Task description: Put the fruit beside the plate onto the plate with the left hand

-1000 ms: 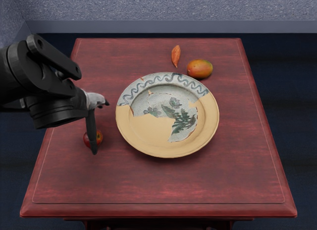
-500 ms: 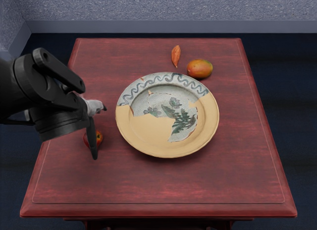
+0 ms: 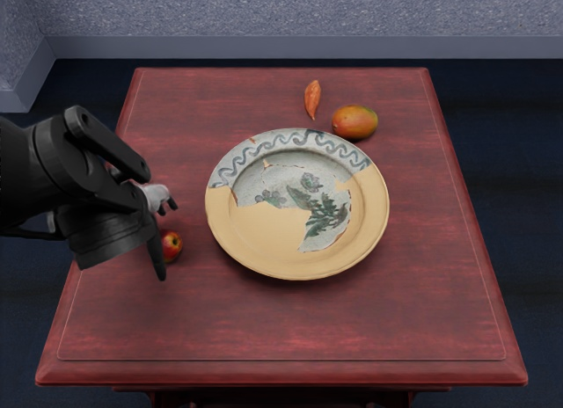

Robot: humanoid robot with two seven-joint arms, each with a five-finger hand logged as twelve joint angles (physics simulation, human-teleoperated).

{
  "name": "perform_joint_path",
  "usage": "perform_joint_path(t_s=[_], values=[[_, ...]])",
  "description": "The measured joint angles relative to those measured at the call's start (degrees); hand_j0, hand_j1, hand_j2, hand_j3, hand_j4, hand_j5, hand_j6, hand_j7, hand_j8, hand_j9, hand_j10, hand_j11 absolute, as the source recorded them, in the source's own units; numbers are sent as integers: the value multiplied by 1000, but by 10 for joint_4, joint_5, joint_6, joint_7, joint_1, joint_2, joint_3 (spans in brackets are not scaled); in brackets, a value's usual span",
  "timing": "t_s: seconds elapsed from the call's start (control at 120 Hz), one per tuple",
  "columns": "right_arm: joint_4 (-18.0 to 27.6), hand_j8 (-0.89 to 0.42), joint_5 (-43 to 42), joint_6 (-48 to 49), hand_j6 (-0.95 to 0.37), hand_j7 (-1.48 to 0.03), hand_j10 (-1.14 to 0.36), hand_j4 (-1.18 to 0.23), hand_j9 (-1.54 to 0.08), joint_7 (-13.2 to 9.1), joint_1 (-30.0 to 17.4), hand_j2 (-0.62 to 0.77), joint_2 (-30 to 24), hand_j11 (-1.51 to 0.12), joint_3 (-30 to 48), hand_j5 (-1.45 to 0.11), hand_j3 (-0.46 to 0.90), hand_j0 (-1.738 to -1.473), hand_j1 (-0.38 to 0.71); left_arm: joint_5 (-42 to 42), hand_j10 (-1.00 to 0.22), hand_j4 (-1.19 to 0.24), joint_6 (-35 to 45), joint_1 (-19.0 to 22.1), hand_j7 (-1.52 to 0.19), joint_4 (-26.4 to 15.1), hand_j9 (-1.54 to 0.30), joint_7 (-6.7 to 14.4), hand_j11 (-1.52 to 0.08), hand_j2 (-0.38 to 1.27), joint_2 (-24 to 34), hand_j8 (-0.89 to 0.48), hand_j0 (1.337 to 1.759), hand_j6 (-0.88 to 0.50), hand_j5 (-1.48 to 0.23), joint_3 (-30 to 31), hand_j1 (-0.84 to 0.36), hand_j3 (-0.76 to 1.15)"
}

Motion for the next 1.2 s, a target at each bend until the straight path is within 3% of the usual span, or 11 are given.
perform_joint_path(t_s=[0.425,1.2], values=[[0,0,0,0,-1,0,0,0,0,0,0,0,0,0,0,0,0,-1658,-349,3,-294,-294,32,29,-382,3,-382,-4,-382,59,0,-294,1658,-294,-382,-18,-4,0],[0,0,0,0,-1,0,0,0,0,0,0,0,0,0,0,0,0,-1658,-349,4,-361,-361,64,60,-470,17,-470,-4,-470,72,0,-361,1658,-361,-470,-22,-84,0]])
